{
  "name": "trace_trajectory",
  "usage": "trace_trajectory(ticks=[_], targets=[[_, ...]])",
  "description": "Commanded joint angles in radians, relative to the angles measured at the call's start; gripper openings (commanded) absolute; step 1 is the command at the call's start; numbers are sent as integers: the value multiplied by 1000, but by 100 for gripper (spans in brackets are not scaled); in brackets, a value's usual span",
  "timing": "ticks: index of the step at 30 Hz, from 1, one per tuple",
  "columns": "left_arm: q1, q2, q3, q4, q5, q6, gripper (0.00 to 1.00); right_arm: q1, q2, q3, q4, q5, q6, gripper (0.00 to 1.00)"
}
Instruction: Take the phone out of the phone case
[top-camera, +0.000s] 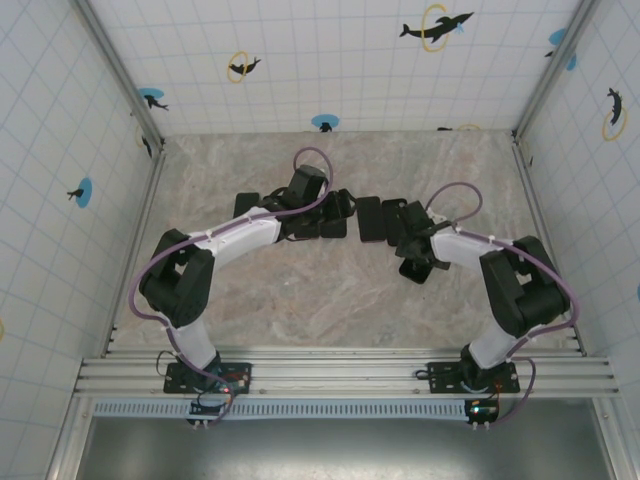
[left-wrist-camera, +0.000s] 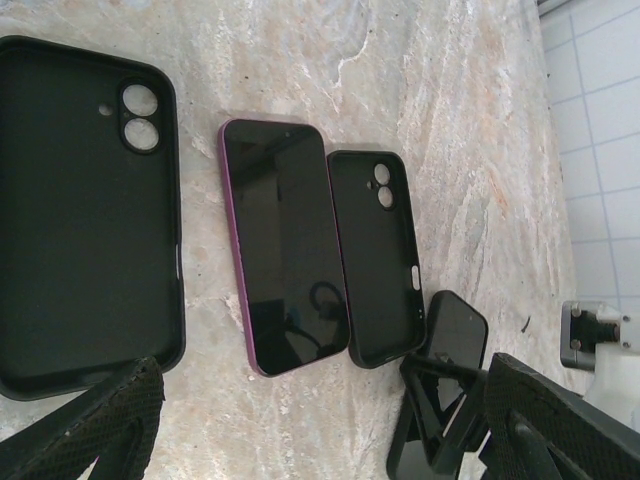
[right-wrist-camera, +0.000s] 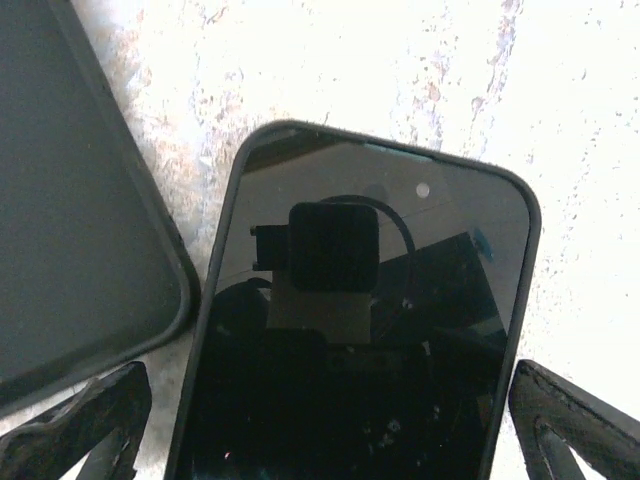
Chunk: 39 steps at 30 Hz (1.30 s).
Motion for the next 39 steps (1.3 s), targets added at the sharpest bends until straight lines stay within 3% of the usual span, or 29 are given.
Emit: trace_trajectory(ticks=[1,8,14,26,39], targets=[[6,-10,40,-15,8,6,85,6,20,19,-82,53,52,93],[6,-13,25,-12,18,7,85,-4,-9,-20,-117,31,113,91],[6,-7,24,-3,28,6,85,-43,-84,-110,-54,-71,168,90],[6,-2,23,0,48,1,85,-142,-105,-173,43,-218,142,83],[8,-2,24,-4,68,6,84,-60,-116,-162,-118,-142,214,86]])
